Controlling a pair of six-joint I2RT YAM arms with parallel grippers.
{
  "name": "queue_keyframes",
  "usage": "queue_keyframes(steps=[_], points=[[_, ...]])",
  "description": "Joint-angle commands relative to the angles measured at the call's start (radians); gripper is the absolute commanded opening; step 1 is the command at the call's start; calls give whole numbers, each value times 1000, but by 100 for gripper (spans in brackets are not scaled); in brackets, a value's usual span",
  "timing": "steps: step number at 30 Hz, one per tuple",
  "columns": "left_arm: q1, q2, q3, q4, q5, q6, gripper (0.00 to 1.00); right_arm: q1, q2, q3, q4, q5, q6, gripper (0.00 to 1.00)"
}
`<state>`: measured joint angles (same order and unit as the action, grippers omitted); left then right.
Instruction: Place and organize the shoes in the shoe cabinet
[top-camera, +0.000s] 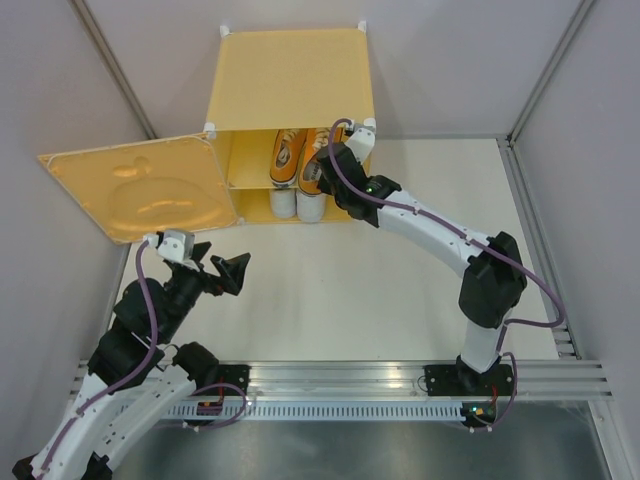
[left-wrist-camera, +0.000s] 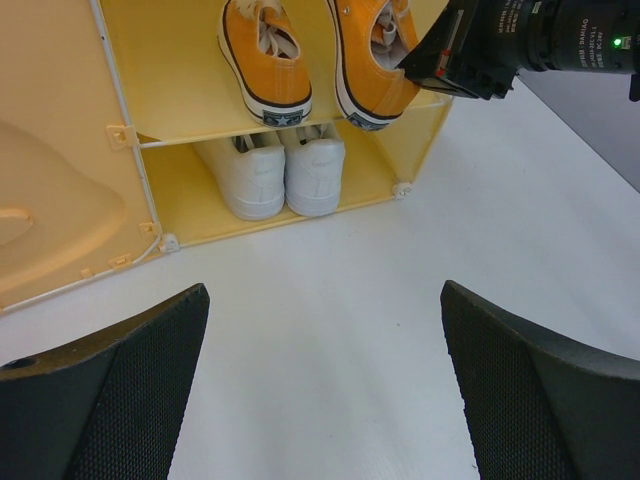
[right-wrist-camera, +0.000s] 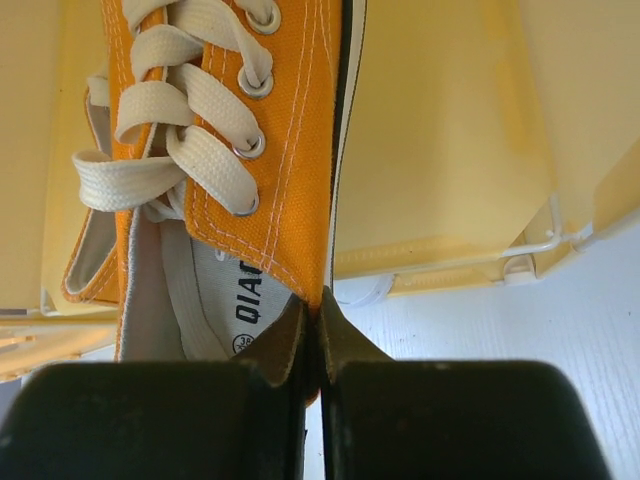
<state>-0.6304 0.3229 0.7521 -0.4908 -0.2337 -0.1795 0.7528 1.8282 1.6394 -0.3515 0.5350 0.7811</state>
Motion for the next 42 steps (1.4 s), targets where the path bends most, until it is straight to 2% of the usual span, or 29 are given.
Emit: queue_keyframes(steps=[1,5,8,9,12,22,27,42], points=[[-2,-12,-2,37,8,17,100,-41,48,71,132,-30,-25,5],[-2,-15,-2,37,10,17,100,-44,69,91,120,-44,-29,10],[-2,-15,-2,37,11,17,100,-46,79,96,114,-52,-29,19],[-2,-16,-2,37,13,17,100,-44,80,96,112,-53,-28,26],[-2,-18,-2,38,13,17,100,-46,82,89,111,-64,-26,32],[-2,-19,-2,38,17,17,100,-46,34,41,117,-98,-20,36],[-2,-19,-2,38,19,17,100,-46,-53,-62,229,-136,-17,42],[-2,-15,-2,37,20,17,100,-44,-150,-214,393,-326,-62,44]])
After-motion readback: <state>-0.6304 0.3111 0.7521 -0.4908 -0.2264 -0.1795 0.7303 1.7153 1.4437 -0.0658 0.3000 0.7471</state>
